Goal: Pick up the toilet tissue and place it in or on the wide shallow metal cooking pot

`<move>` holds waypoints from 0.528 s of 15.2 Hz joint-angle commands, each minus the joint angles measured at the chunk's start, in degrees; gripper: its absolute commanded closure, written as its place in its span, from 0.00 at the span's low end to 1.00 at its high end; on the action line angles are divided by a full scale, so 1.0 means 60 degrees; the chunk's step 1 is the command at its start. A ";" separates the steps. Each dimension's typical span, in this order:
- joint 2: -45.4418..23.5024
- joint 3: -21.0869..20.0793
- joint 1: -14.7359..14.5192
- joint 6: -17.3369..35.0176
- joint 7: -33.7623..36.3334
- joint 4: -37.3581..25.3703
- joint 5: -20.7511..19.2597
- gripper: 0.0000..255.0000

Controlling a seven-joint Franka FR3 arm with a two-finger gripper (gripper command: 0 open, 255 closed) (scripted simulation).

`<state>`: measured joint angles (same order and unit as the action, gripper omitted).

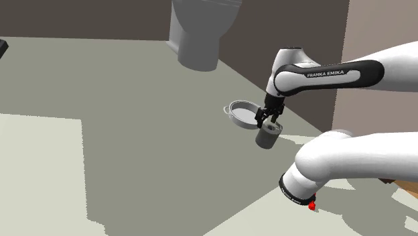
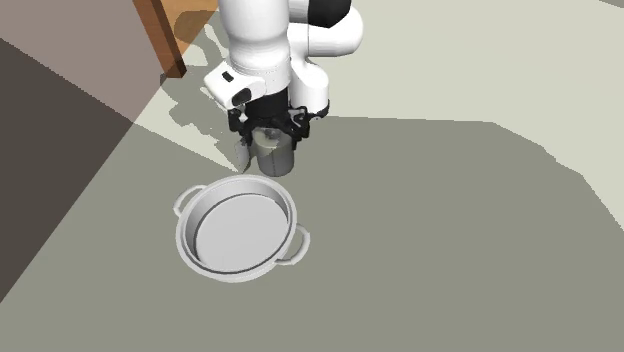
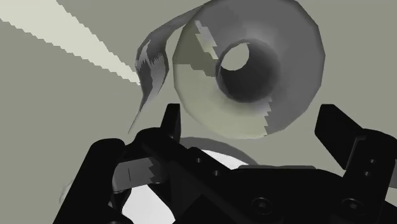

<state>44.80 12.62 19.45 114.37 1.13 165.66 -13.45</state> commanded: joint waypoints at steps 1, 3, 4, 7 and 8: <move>-0.0137 0.0034 0.0020 0.0337 0.0015 0.0189 -0.0078 0.00; -0.0277 0.0089 0.0057 0.0669 0.0024 0.0383 -0.0151 0.00; -0.0322 0.0106 0.0068 0.0767 0.0027 0.0437 -0.0172 0.00; -0.0321 0.0106 0.0068 0.0767 0.0027 0.0437 -0.0172 0.00; -0.0322 0.0106 0.0068 0.0767 0.0027 0.0437 -0.0173 0.00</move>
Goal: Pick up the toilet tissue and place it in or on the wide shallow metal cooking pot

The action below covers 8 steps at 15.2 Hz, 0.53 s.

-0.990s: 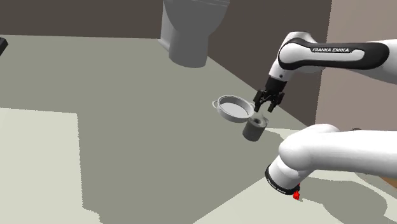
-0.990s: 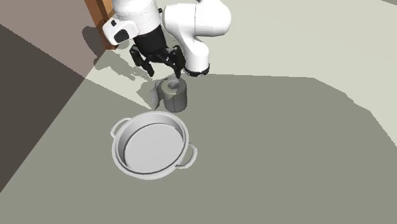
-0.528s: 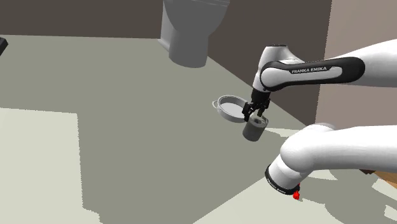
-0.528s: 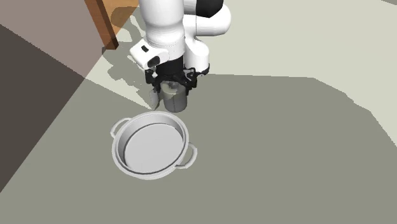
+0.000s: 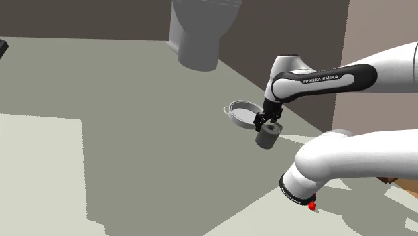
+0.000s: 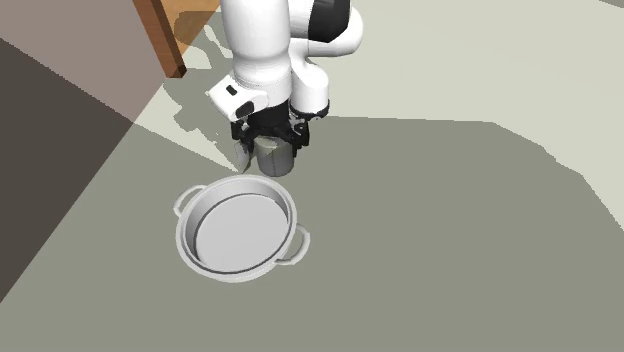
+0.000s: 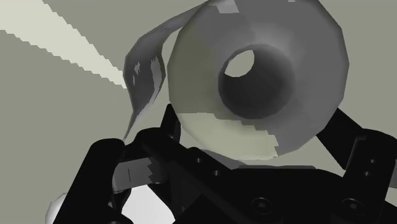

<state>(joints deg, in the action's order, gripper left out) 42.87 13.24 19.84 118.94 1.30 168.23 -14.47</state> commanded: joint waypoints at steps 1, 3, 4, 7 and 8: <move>0.0001 0.0002 0.0002 0.0006 -0.0001 0.0009 -0.0002 0.00; 0.0001 0.0002 0.0002 0.0006 -0.0001 0.0009 -0.0002 0.00; -0.0001 0.0003 0.0003 0.0007 -0.0001 0.0008 -0.0003 1.00; -0.0005 0.0003 0.0001 0.0010 0.0000 0.0007 -0.0002 1.00; -0.0005 0.0003 0.0002 0.0010 -0.0001 0.0007 -0.0003 1.00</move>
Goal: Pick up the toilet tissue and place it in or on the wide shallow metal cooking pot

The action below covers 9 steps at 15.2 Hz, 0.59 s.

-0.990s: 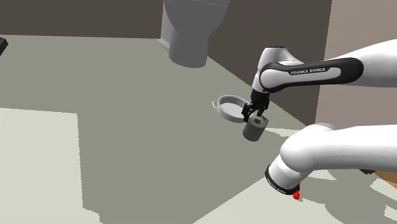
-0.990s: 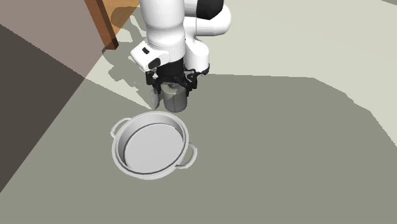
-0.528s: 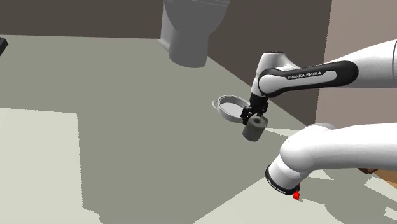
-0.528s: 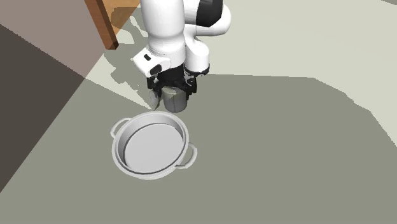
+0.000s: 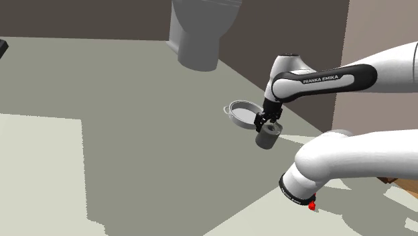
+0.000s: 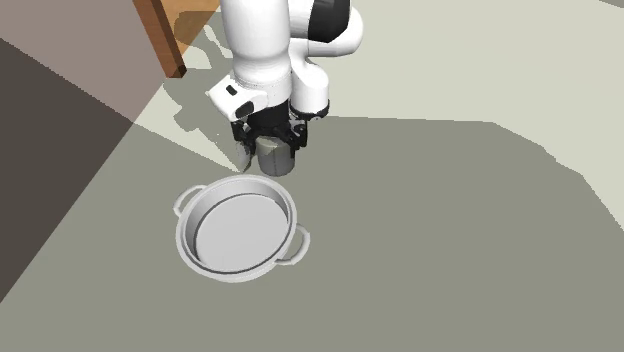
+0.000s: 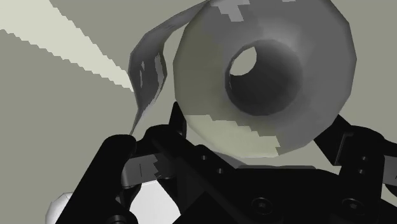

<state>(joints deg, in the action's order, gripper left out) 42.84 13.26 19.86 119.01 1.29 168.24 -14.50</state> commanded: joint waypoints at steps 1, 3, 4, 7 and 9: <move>-0.0003 0.0000 -0.0002 -0.0001 0.0000 0.0003 0.0003 1.00; -0.0003 0.0000 -0.0001 -0.0001 0.0000 0.0004 0.0003 1.00; -0.0005 0.0001 -0.0002 -0.0001 -0.0001 0.0001 0.0003 1.00; 0.0203 -0.0050 -0.0020 -0.0366 -0.0022 -0.0158 0.0063 1.00; 0.0379 -0.0099 -0.0038 -0.0715 -0.0045 -0.0332 0.0122 1.00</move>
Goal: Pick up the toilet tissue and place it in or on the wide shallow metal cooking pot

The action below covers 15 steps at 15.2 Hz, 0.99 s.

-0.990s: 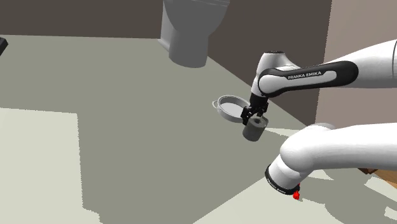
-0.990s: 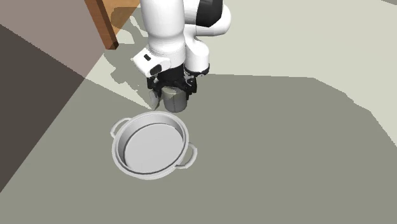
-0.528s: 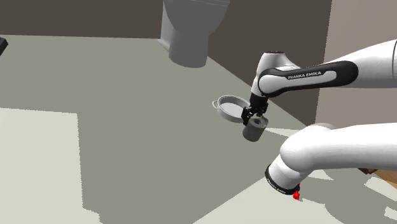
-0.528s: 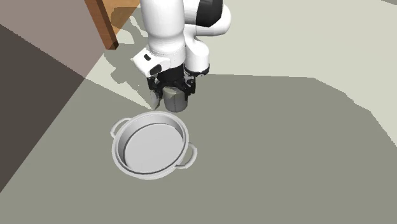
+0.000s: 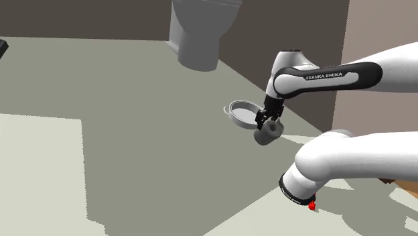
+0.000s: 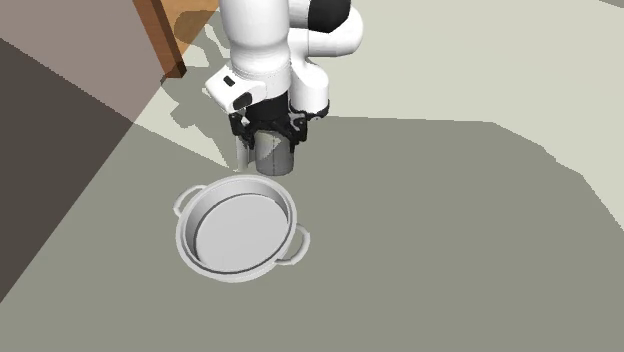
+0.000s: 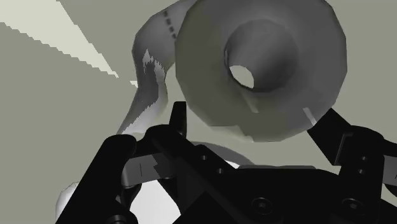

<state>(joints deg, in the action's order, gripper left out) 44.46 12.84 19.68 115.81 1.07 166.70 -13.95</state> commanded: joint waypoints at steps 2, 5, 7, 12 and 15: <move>0.0264 -0.0077 -0.0027 -0.0520 -0.0029 -0.0259 0.0086 1.00; 0.0462 -0.0148 -0.0054 -0.1007 -0.0060 -0.0550 0.0167 1.00; 0.0571 -0.0194 -0.0072 -0.1318 -0.0080 -0.0754 0.0218 1.00; 0.0775 -0.0305 -0.0114 -0.2059 -0.0127 -0.1294 0.0338 1.00; 0.0853 -0.0367 -0.0138 -0.2480 -0.0154 -0.1638 0.0404 1.00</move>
<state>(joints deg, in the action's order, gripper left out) 49.63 10.81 18.98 101.80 0.14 157.79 -11.73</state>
